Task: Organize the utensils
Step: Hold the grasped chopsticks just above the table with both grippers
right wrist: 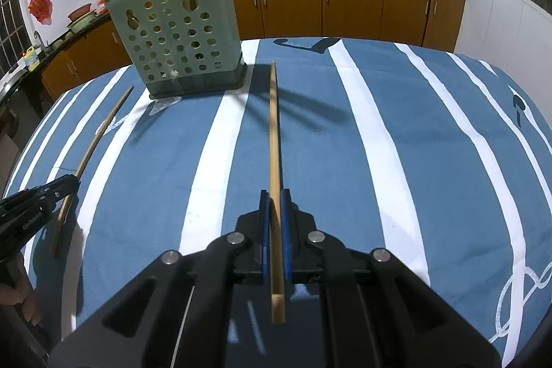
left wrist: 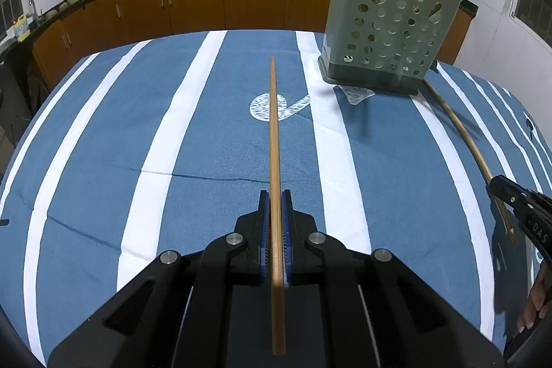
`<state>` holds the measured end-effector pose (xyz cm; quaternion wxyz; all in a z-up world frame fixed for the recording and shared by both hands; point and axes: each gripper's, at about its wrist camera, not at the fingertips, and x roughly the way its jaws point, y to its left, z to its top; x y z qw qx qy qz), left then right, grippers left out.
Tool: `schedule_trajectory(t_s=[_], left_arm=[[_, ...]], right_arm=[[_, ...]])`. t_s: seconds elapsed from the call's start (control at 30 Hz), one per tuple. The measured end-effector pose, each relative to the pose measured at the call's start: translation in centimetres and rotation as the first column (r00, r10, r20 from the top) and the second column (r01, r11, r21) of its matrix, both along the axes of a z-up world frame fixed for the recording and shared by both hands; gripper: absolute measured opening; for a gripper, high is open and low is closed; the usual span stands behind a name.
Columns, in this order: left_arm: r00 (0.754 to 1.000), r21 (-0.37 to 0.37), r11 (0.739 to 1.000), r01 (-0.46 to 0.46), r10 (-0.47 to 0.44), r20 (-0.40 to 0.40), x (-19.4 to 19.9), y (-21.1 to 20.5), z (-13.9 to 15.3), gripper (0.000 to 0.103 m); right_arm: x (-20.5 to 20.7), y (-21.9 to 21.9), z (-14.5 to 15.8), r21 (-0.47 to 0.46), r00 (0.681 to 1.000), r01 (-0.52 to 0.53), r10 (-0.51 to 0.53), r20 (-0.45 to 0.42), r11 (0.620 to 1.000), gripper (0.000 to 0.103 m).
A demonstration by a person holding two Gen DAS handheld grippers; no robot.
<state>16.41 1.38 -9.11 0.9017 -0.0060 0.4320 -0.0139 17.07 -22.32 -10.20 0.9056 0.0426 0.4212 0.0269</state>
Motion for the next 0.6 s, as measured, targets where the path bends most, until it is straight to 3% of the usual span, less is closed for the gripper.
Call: schedule_trajectory(t_s=[0.6], left_arm=[[1.000, 0.007, 1.000, 0.005, -0.005, 0.000, 0.00, 0.04, -0.04, 0.008]], right_arm=[[0.05, 0.16, -0.47, -0.002, 1.000, -0.003, 0.003, -0.014, 1.000, 0.009]])
